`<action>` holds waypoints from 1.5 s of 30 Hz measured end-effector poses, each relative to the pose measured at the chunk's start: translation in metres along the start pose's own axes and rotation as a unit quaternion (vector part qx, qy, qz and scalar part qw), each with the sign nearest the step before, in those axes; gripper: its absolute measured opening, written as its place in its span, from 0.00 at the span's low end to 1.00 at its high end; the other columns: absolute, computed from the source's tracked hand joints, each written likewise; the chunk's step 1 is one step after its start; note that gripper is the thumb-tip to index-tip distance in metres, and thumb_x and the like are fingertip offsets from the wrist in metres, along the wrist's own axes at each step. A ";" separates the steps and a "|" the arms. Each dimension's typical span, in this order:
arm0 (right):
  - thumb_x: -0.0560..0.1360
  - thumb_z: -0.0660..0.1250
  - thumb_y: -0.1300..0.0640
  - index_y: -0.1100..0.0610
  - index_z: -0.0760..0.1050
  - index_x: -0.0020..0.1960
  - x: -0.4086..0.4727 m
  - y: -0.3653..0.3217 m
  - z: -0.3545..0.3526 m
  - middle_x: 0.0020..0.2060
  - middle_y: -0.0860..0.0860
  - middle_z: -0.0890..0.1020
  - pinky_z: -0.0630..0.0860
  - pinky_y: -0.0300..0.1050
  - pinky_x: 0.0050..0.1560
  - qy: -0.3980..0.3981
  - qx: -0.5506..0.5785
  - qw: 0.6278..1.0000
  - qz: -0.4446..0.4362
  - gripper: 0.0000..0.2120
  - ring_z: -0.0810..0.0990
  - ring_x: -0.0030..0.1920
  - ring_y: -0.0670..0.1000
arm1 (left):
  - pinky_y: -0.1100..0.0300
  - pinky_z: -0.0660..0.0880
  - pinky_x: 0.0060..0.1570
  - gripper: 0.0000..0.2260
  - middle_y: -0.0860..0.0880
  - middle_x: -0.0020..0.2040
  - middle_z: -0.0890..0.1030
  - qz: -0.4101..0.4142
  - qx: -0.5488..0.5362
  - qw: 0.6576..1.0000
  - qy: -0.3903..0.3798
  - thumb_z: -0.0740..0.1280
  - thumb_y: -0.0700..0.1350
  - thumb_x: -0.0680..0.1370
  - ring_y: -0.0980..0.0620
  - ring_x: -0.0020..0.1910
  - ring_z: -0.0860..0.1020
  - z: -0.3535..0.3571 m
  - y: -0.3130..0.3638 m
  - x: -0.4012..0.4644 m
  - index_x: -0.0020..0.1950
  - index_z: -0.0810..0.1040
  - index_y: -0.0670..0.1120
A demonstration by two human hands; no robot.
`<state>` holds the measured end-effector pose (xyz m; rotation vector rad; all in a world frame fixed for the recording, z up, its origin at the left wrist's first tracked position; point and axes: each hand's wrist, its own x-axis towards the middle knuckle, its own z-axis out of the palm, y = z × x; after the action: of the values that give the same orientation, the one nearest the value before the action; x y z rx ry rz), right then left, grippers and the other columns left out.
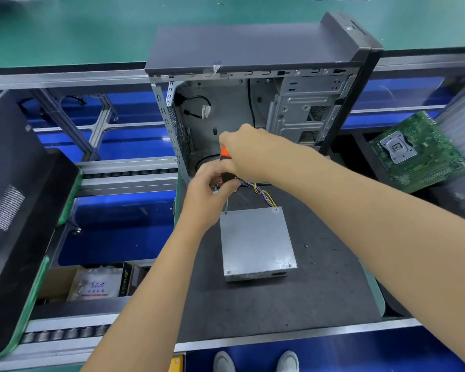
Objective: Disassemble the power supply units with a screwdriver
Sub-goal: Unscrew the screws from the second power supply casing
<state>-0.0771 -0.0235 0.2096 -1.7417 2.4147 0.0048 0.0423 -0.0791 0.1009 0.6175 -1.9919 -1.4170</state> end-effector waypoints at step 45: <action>0.77 0.65 0.61 0.50 0.69 0.59 -0.009 0.014 0.003 0.48 0.53 0.72 0.63 0.45 0.31 -0.031 0.009 0.996 -0.079 0.13 0.74 0.47 0.57 | 0.73 0.72 0.50 0.16 0.57 0.53 0.81 -0.050 0.079 0.995 0.027 0.69 0.40 0.79 0.68 0.48 0.77 0.008 -0.007 -0.008 0.66 0.78 0.50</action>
<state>-0.0871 -0.0107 0.2062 -1.8893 2.2217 0.0172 0.0423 -0.0709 0.0903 0.8281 -2.0686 -1.2943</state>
